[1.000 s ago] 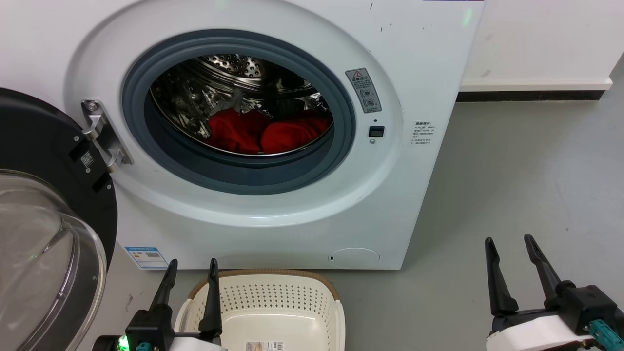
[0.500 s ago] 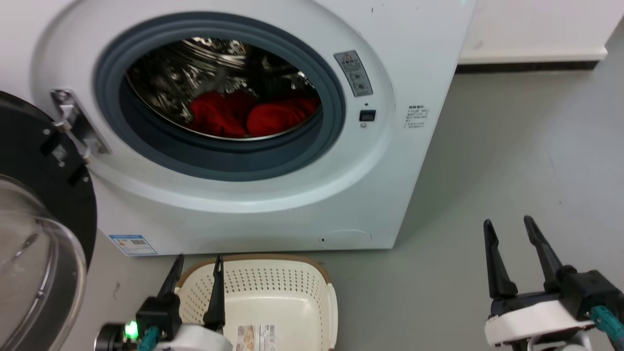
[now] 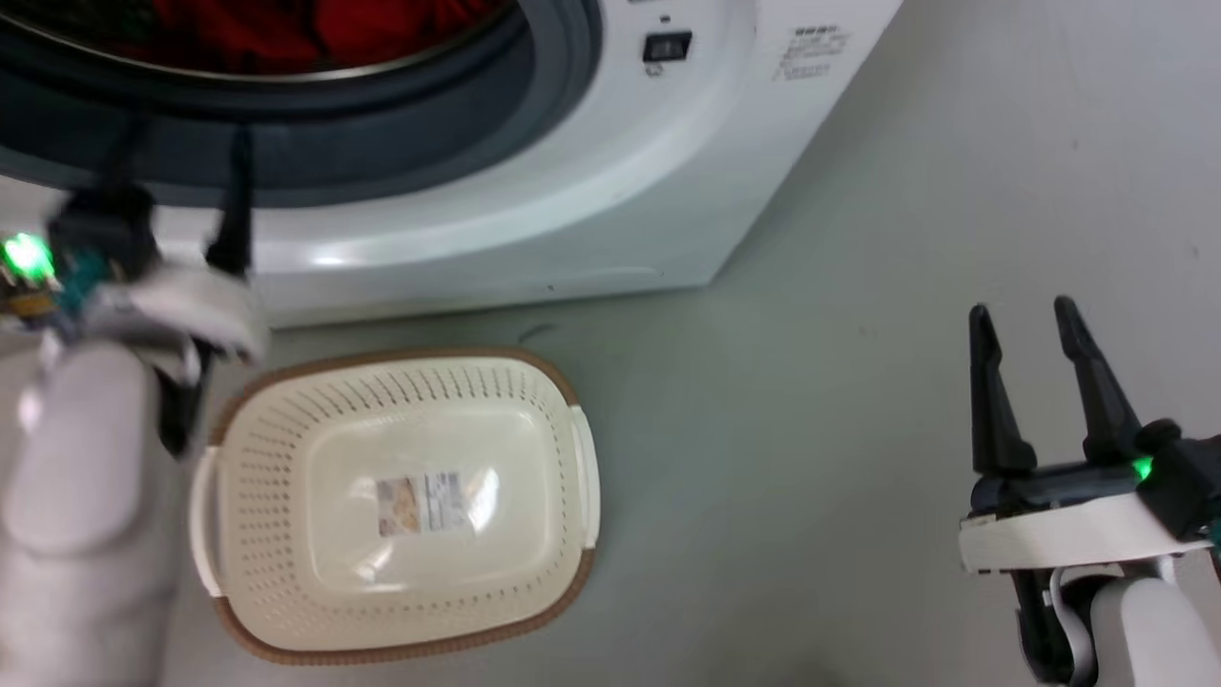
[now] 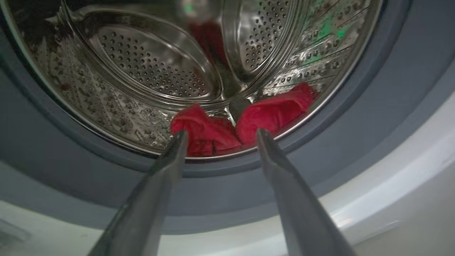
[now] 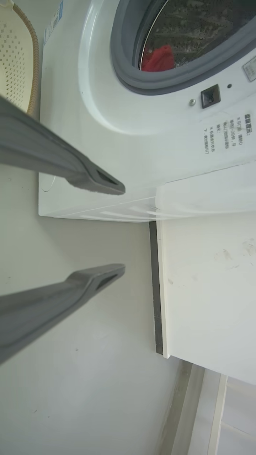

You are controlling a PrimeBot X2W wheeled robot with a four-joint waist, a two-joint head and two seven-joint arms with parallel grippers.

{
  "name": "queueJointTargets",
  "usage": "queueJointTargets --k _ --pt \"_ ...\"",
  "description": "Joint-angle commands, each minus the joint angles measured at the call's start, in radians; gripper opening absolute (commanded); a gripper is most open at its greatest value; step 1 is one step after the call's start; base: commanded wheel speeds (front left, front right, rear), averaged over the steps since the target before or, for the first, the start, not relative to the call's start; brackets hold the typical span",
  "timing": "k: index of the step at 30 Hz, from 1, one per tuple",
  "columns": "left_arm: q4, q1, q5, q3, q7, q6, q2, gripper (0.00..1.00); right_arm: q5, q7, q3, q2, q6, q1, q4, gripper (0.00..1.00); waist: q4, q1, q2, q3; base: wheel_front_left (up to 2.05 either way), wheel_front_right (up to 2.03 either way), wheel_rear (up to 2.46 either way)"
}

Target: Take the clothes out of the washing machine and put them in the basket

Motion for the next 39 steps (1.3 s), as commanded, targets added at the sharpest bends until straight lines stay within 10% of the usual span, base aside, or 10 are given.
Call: queueJointTargets --k 1,18,26,39 --pt "0.011 -0.057 -0.004 -0.005 0.017 -0.003 0.018 1.0 0.01 -0.002 0.001 0.002 -0.001 -0.021 -0.006 1.0 -0.068 -0.0002 0.0 0.129 0.0 0.0 0.0" --pt "0.382 -0.894 -0.116 -0.437 0.601 -0.009 0.289 1.0 0.075 -0.002 0.054 0.002 -0.001 -0.096 -0.018 1.0 -0.169 -0.0002 0.0 0.319 0.0 0.0 0.0" --pt "0.448 -1.055 -0.267 -0.603 0.903 -0.009 0.382 1.0 0.108 -0.002 0.096 0.002 -0.001 -0.11 -0.021 1.0 -0.212 -0.0002 0.0 0.376 0.0 0.0 0.0" --pt "0.458 -1.102 -0.393 -0.666 1.026 -0.009 0.45 1.0 0.148 -0.002 0.128 0.002 -0.001 -0.115 -0.032 1.0 -0.234 -0.0002 0.0 0.44 0.0 0.0 0.0"
